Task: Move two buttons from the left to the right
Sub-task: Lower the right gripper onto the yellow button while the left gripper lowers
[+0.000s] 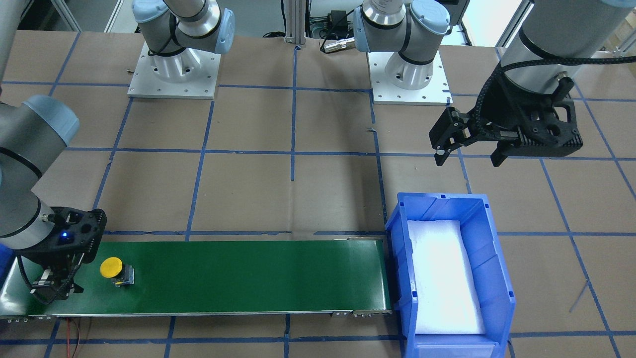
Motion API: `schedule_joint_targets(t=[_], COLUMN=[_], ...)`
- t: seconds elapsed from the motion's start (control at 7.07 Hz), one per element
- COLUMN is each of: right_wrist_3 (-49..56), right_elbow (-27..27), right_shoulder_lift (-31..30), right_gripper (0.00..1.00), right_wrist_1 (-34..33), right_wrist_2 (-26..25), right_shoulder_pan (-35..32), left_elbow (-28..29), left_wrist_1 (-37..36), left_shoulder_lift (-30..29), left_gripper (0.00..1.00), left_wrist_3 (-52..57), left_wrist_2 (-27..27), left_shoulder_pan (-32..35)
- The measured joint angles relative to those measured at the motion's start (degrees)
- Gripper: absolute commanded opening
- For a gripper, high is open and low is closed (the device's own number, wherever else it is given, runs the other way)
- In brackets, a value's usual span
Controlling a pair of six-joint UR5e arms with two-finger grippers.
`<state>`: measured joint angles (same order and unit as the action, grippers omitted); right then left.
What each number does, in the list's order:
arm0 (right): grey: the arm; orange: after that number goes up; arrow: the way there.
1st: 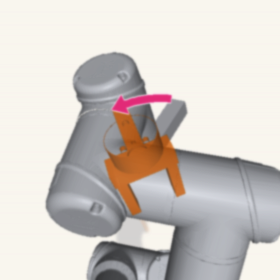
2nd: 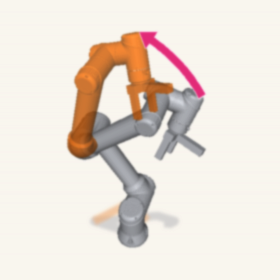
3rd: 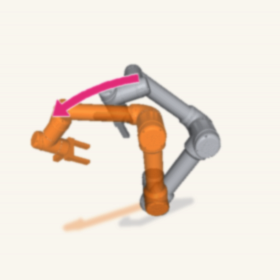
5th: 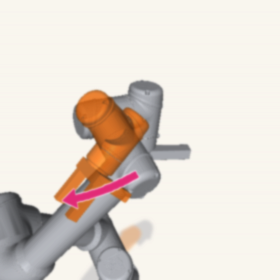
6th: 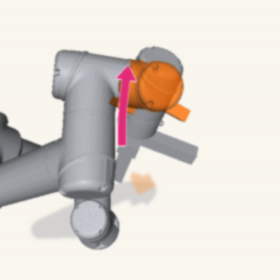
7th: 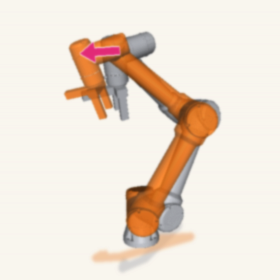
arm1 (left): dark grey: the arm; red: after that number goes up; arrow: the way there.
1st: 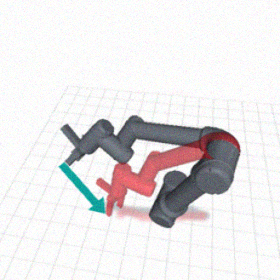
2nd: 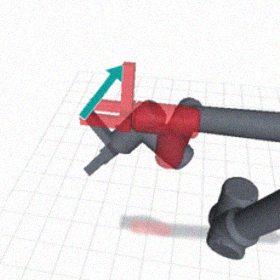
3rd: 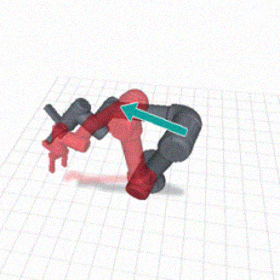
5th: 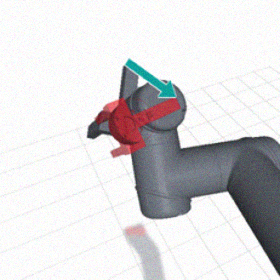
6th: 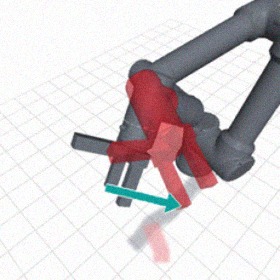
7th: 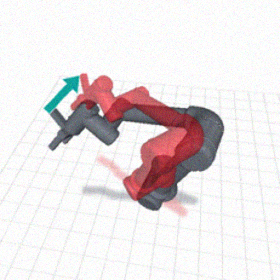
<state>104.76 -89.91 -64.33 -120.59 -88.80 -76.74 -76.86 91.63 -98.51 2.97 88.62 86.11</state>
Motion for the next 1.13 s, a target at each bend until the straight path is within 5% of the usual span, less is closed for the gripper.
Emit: schedule_joint_targets(t=[1.13], right_wrist_3=[0.0], right_elbow=[0.0], right_shoulder_lift=[0.1], right_gripper=[1.0], right_wrist_1=[-0.2], right_wrist_2=[1.0], right_shoulder_pan=[-0.1], left_elbow=[0.2], left_wrist_1=[0.1], left_shoulder_lift=[0.3], left_gripper=[1.0], left_wrist_3=[0.0], left_wrist_2=[-0.1], left_shoulder_pan=[0.0])
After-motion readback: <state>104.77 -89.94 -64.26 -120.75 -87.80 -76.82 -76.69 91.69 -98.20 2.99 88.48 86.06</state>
